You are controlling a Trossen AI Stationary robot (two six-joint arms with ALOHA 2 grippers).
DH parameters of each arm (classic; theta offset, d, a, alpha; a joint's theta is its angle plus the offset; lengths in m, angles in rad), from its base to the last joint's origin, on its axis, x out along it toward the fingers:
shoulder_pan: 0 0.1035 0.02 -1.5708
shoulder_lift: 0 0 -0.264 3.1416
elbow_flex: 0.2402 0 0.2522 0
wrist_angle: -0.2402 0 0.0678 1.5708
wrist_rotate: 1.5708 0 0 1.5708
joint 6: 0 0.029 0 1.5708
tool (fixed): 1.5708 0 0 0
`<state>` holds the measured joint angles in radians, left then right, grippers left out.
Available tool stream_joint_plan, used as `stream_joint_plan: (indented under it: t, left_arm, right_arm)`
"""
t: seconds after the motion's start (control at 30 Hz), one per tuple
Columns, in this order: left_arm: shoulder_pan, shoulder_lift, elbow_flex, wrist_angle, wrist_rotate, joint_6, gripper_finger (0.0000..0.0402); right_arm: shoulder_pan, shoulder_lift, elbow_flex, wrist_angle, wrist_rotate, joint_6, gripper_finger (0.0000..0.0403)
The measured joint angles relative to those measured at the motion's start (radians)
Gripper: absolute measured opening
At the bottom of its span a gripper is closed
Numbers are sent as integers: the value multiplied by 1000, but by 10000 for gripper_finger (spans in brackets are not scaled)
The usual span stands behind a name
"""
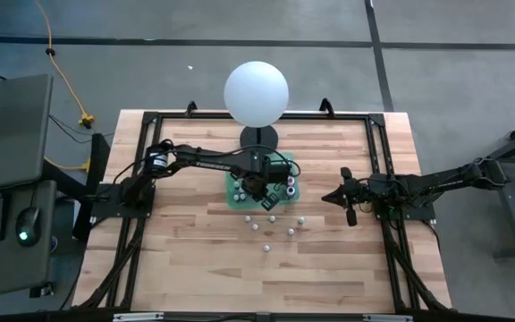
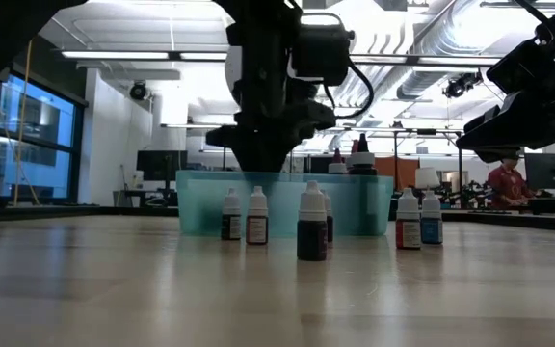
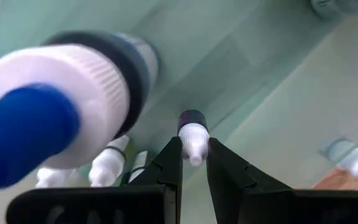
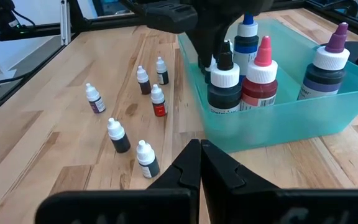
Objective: Pick & Place food coloring
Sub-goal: Put the top small purple food coloring bottle into the bin
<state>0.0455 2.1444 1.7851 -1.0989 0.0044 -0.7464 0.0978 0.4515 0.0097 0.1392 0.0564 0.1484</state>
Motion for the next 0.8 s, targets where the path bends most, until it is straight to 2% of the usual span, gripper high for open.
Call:
stream_joint_plan:
  t: [0.8]
  left_arm:
    - [0, 0, -1, -31, 5, -37, 44]
  right_arm:
    - [0, 0, 0, 0, 0, 0, 2]
